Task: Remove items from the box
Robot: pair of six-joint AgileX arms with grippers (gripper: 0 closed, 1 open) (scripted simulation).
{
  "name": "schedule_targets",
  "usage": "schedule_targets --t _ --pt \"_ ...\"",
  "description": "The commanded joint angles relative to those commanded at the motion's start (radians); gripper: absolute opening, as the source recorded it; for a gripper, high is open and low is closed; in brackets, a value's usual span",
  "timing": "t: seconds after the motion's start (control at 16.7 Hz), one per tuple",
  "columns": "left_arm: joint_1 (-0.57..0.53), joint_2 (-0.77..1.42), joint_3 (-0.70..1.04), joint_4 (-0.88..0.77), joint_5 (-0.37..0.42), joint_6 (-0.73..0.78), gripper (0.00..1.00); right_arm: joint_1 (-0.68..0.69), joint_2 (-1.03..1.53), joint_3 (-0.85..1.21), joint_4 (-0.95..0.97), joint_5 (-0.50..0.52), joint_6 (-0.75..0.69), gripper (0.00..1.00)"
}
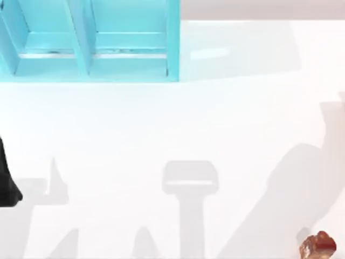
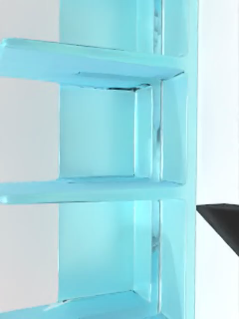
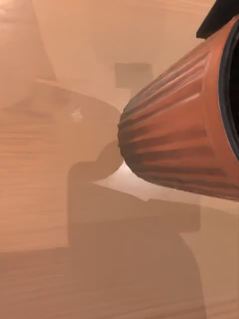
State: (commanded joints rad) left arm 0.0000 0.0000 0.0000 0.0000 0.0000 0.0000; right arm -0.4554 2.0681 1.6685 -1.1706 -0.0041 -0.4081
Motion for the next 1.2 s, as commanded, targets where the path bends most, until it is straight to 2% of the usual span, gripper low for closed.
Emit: schedule_targets --t 0.54,0.96,1.2 --pt "0.000 0.000 0.000 0.000 0.000 0.000 1.00 -0.003 -0.018 0.341 -0.358 -0.001 -0.005 0.00" --pt "0.000 0.000 0.000 0.000 0.000 0.000 1.00 0.012 -0.018 0.340 -0.363 0.002 0.009 0.00" --pt "0.000 0.000 0.000 0.000 0.000 0.000 1.00 0.155 -0.062 0.217 -0.276 0.023 0.152 0.00"
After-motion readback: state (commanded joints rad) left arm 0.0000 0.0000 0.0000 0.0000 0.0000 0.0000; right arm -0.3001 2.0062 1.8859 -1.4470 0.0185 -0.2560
